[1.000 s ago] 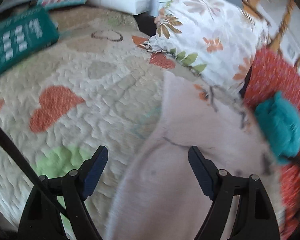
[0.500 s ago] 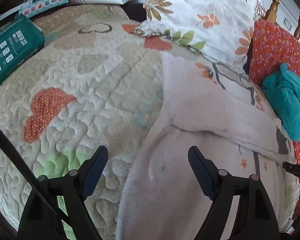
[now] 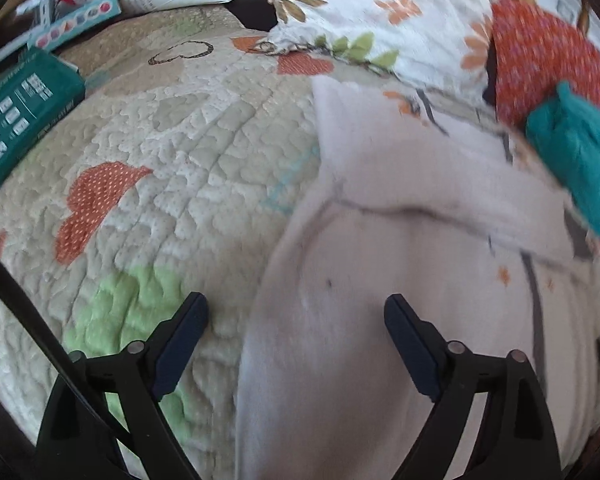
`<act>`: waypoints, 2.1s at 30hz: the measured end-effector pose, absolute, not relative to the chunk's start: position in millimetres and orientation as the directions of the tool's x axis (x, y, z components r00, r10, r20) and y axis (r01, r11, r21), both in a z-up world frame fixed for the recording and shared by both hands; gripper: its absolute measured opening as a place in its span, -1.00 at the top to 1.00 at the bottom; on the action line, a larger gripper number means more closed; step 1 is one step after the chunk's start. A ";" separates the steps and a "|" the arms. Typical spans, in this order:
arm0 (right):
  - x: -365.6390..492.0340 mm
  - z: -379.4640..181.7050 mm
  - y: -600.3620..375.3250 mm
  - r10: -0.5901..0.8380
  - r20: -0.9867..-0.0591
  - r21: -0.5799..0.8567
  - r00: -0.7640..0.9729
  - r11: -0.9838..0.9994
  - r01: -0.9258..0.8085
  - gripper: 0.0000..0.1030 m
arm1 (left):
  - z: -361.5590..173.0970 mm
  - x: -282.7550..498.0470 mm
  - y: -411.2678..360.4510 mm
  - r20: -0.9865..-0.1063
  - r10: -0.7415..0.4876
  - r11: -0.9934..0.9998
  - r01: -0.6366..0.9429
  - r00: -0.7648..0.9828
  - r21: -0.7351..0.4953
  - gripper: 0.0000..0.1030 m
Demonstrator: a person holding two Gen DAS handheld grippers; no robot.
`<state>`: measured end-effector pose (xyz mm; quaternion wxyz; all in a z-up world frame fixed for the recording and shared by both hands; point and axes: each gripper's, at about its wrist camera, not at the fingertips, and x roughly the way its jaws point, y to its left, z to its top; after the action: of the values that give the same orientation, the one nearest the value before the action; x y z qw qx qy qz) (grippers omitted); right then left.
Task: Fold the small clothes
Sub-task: 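Move both tools down to the grey hem band of the sweater, then grasp the grey hem band with the left tool while the right tool grasps it too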
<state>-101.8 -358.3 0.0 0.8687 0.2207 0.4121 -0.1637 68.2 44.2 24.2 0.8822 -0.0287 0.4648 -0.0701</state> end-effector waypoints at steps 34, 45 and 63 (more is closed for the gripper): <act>-124.7 -17.7 -320.5 0.452 -0.570 0.750 0.686 0.627 0.209 -0.58 | 1.4 -37.2 101.4 -0.693 -0.619 0.755 0.039 0.370 -0.654 0.11; -151.8 -37.4 -302.8 0.612 -0.471 0.859 0.636 0.484 0.171 -0.58 | -10.1 -77.3 94.9 -0.731 -0.597 0.784 0.046 0.332 -0.620 0.06; -168.3 -43.0 -272.3 0.634 -0.526 0.822 0.567 0.551 0.145 -0.49 | -16.4 -94.3 86.7 -0.772 -0.550 0.825 0.064 0.319 -0.561 0.74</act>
<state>-168.3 -272.3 -43.0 0.7647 0.4460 0.4368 0.1597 -94.3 86.7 -16.4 0.7813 -0.2211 0.5497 -0.1963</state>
